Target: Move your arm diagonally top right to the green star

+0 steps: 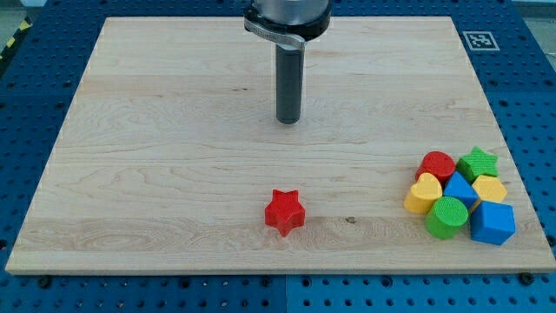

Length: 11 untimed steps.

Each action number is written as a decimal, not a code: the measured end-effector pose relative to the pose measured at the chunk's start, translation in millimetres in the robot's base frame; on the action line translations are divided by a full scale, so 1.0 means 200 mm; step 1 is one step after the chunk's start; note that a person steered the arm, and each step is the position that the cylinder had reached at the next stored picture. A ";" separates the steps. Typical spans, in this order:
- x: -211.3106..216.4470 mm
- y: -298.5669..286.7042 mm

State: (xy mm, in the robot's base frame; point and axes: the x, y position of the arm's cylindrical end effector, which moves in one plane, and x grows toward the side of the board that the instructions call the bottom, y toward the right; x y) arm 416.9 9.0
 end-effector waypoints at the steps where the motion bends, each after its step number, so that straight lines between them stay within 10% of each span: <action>1: 0.00 0.00; 6: 0.02 0.03; 9: 0.18 1.15; 11: 0.23 1.28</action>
